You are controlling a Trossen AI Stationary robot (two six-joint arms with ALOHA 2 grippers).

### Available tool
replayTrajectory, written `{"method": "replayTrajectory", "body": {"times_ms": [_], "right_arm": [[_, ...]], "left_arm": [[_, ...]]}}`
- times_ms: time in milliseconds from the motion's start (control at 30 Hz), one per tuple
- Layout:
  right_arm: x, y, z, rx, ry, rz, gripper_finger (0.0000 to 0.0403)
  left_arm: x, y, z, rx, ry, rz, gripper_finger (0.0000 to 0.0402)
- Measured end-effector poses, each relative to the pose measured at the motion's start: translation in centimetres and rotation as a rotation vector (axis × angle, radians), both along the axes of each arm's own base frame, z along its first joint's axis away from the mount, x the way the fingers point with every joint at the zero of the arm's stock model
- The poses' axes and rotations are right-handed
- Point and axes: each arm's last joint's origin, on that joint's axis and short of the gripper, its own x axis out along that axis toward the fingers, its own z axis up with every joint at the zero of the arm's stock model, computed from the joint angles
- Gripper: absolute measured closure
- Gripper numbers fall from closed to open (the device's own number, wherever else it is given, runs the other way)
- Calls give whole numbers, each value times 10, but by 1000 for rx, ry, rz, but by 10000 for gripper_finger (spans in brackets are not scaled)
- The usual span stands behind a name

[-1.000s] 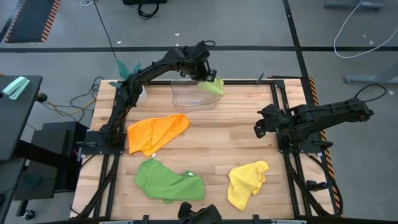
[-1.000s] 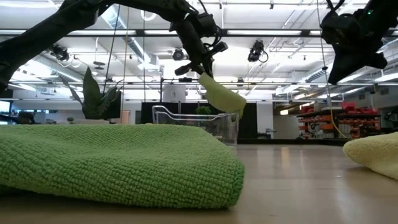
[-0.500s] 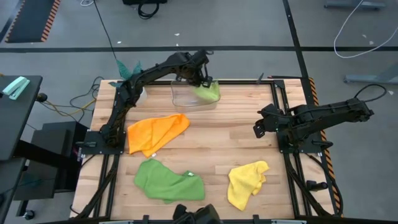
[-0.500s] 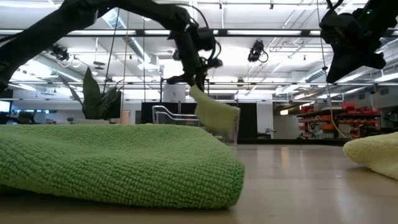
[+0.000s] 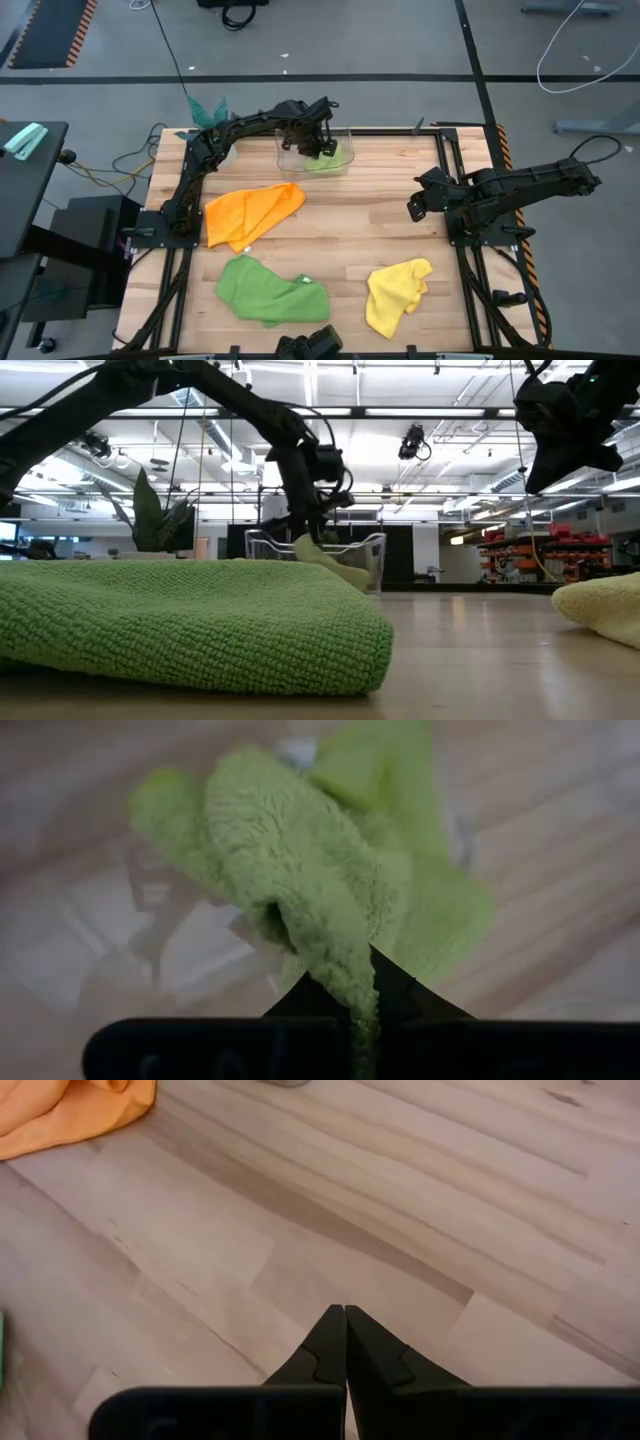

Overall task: Fold microfiber towels
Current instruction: Put the light green microfiber cloth into the transparent bin

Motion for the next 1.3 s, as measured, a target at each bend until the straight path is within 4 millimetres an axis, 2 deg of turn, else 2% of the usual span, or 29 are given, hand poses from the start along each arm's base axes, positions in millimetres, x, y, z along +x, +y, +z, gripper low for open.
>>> {"method": "replayTrajectory", "body": {"times_ms": [133, 233, 567, 767, 1067, 1300], "right_arm": [[0, 0, 0, 4, 1, 2, 397], [0, 0, 0, 5, 1, 3, 397], [0, 0, 0, 5, 2, 4, 396], [0, 0, 0, 0, 6, 12, 396], [0, 0, 0, 0, 6, 13, 396], [0, 1, 0, 18, 9, 22, 396]], "left_arm": [[-13, 4, -17, -68, 54, 29, 374], [-17, 7, -21, -71, 63, 31, 361], [-21, 15, -20, -40, 46, 2, 327], [-27, 21, -10, -12, 37, 16, 292], [-33, 18, -5, 53, 126, -20, 254], [-32, 16, -3, 65, 129, -40, 239]]}}
